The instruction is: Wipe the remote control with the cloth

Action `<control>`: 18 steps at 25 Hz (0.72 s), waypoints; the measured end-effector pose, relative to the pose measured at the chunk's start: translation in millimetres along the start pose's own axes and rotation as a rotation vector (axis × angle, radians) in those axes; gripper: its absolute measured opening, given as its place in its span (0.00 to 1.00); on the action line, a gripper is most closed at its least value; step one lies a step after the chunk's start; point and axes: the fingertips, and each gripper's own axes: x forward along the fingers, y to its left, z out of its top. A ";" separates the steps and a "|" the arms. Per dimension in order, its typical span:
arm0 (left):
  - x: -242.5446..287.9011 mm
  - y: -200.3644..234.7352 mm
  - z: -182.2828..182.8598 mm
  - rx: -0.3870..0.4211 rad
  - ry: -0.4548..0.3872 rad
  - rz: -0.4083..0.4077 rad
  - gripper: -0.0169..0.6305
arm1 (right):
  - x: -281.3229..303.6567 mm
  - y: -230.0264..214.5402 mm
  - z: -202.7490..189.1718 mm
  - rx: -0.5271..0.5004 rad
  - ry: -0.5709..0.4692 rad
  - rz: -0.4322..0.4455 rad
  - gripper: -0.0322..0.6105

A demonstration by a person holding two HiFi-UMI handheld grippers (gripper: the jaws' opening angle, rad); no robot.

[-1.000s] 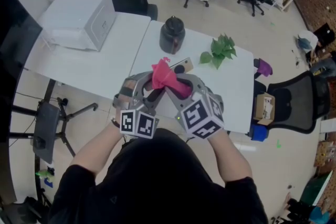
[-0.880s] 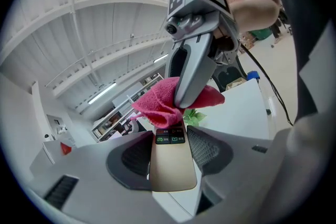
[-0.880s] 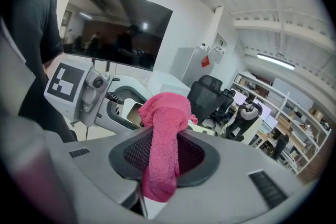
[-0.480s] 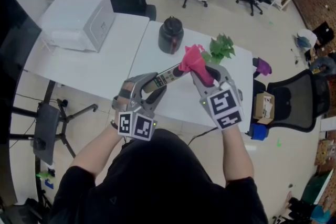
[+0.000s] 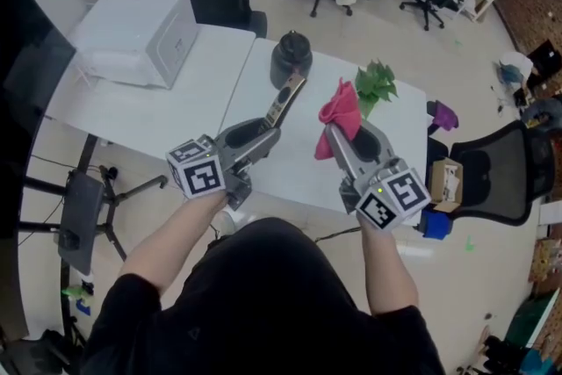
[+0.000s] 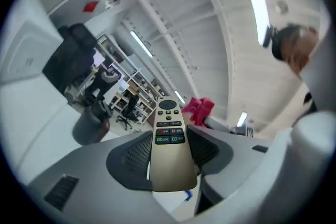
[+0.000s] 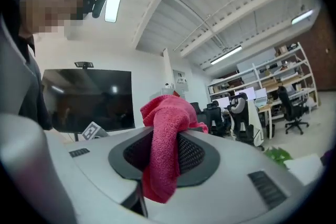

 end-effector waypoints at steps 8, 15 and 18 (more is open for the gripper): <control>-0.8 3.5 20.2 -0.466 -0.201 -0.187 0.35 | 22.2 41.1 -65.4 0.242 0.061 0.186 0.22; 5.4 -13.2 9.9 -0.500 -0.136 -0.257 0.35 | 36.8 56.5 -85.1 0.391 0.091 0.303 0.22; 4.7 -20.9 3.9 -0.477 -0.089 -0.279 0.35 | 37.1 46.2 -80.2 0.422 0.067 0.296 0.22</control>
